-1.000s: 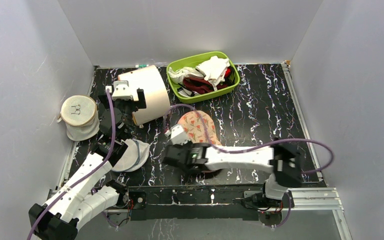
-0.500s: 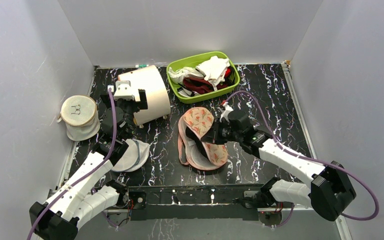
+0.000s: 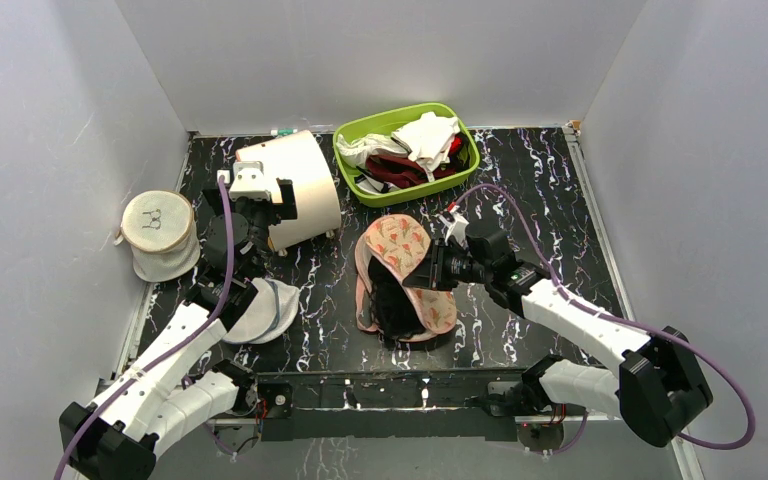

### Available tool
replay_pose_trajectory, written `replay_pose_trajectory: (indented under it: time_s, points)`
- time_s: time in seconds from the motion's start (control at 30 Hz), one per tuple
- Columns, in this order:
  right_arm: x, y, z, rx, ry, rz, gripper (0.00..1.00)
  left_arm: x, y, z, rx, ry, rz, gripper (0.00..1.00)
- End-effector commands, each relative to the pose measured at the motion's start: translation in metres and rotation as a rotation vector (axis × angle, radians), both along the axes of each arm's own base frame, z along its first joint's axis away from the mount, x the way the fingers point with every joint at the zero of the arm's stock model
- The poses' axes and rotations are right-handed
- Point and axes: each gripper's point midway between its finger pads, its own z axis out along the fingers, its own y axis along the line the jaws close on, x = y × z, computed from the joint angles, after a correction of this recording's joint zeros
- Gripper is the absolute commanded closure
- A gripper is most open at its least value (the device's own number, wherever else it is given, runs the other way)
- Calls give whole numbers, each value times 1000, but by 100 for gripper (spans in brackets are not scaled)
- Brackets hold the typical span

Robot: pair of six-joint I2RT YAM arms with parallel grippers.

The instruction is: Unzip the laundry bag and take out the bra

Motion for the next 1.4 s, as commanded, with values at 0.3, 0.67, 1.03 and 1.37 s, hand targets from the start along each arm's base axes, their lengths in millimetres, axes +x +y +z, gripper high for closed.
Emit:
replay_pose_trajectory:
  time_s: [0.3,0.67,1.03,1.37]
  points:
    - [34,-49,6,-171,-68,-348,100,1,-1,14,-28,-31,-5,2]
    - [66,-189,-24,-620,-91,-999,100,0,0,17,-33,-35,-3,2]
    - [64,-269,-4,-647,-106,-1314,37,-1,-1,18,-36,-38,-9,2]
    - [49,-106,37,-288,-314,-261,2,-1,-3,18,-45,-35,-21,2]
